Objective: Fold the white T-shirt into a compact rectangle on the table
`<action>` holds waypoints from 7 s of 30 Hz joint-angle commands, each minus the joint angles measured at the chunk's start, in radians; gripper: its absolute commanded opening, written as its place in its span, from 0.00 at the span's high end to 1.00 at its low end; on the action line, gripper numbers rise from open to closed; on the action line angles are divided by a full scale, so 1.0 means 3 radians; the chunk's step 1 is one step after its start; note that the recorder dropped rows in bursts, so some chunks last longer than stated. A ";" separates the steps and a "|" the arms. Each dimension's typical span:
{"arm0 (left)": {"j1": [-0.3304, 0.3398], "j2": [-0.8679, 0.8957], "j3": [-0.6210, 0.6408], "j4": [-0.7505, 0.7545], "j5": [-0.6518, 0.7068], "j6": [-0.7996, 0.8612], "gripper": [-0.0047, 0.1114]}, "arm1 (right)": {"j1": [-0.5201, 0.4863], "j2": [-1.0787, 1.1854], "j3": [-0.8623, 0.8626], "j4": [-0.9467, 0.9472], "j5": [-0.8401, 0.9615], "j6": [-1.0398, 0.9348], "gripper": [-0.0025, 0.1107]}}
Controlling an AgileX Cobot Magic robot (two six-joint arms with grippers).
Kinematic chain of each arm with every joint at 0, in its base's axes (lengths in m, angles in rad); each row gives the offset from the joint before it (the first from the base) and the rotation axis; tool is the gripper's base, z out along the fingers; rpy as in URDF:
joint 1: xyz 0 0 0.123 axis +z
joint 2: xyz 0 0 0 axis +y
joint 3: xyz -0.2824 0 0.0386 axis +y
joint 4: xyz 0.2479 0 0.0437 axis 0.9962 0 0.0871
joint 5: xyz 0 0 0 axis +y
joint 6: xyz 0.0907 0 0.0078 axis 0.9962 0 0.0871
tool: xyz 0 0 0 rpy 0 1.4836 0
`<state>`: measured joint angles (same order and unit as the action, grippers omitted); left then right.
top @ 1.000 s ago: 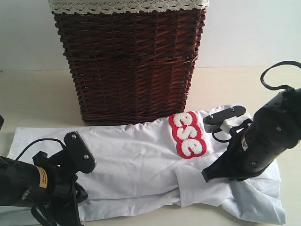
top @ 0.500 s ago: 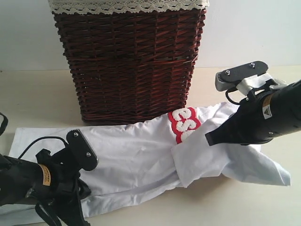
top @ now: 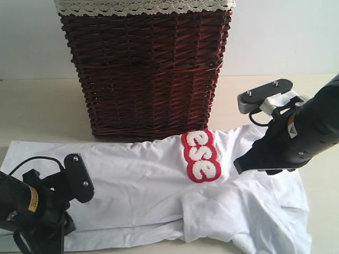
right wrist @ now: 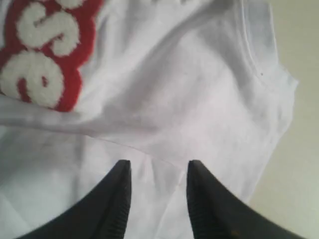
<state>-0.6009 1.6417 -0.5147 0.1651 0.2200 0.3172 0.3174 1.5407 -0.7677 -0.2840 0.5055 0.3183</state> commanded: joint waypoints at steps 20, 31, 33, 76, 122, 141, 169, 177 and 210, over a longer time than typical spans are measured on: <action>0.0234 -0.0748 0.0053 -0.0002 0.0318 -0.0214 0.85 | -0.0011 0.0500 -0.0022 0.0969 0.0250 -0.0782 0.58; 0.0234 -0.0793 0.0053 -0.0064 0.0264 -0.0272 0.85 | -0.0403 0.0289 0.0362 0.1825 -0.0240 -0.1141 0.58; 0.0234 -0.0793 0.0053 -0.0064 0.0215 -0.0299 0.85 | -0.0483 0.0152 0.0474 0.2320 -0.0247 -0.1680 0.58; 0.0234 -0.0793 0.0053 -0.0214 0.0143 -0.0306 0.85 | -0.0984 0.0376 0.1047 0.6105 0.0044 -0.5716 0.72; 0.0234 -0.0793 0.0053 -0.0274 0.0127 -0.0314 0.85 | -0.0984 -0.0058 0.0400 0.1980 0.1264 -0.2161 0.58; 0.0213 -0.0793 0.0053 -0.0342 0.0098 -0.0314 0.85 | -0.0984 0.0604 0.0400 0.2560 0.0808 -0.2621 0.58; 0.0213 -0.0793 0.0053 -0.0342 0.0066 -0.0314 0.85 | -0.0984 -0.0048 0.0174 0.2569 0.1405 -0.2679 0.98; 0.0213 -0.0793 0.0053 -0.0342 0.0066 -0.0314 0.85 | -0.0984 -0.0050 0.0174 0.2537 0.1355 -0.2668 0.86; 0.0213 -0.0774 0.0053 -0.0403 0.0064 -0.0314 0.85 | -0.0984 0.0237 -0.0490 0.2504 0.0247 -0.2126 0.98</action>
<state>-0.5341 1.4118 -0.5016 0.0560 0.2489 0.2279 0.0246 1.5745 -0.9053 0.4788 0.6838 -0.3536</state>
